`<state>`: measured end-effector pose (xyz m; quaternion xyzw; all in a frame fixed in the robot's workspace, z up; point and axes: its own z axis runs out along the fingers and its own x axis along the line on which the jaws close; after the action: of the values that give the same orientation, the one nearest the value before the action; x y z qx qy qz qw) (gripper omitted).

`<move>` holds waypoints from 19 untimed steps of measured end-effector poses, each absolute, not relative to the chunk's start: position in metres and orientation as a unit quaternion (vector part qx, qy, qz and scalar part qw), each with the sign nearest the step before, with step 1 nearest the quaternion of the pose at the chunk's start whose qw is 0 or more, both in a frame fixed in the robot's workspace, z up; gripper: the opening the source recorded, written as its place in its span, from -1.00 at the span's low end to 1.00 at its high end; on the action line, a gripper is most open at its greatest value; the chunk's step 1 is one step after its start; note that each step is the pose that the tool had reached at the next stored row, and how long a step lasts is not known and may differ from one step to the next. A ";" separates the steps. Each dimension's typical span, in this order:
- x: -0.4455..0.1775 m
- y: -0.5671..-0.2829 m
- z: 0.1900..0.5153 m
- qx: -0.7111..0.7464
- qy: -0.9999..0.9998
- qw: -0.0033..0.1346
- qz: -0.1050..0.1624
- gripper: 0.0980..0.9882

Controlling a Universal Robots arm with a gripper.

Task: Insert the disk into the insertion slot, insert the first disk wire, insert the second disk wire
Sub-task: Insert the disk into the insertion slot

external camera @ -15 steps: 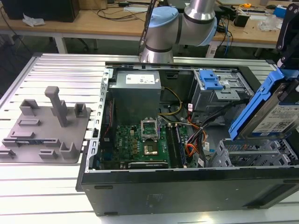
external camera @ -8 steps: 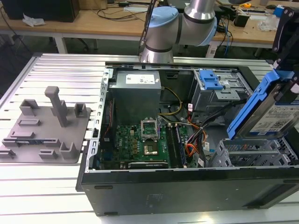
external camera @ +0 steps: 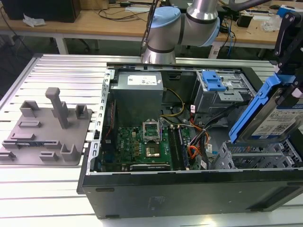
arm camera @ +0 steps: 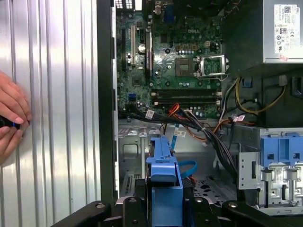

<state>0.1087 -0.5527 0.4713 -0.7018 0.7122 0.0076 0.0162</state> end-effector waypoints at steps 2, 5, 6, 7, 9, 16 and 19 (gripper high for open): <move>0.109 -0.553 0.470 -0.702 0.712 0.016 0.008 -0.39; 0.109 -0.553 0.470 -0.702 0.712 0.016 0.008 -0.39; 0.109 -0.553 0.470 -0.702 0.712 0.016 0.008 -0.39; 0.109 -0.553 0.470 -0.702 0.712 0.016 0.008 -0.39; 0.109 -0.553 0.470 -0.702 0.712 0.016 0.008 -0.39; 0.109 -0.554 0.469 -0.701 0.713 0.016 0.008 -0.39; 0.110 -0.555 0.467 -0.700 0.714 0.016 0.008 -0.39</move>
<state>0.1096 -0.5551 0.4671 -0.6997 0.7142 0.0076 0.0162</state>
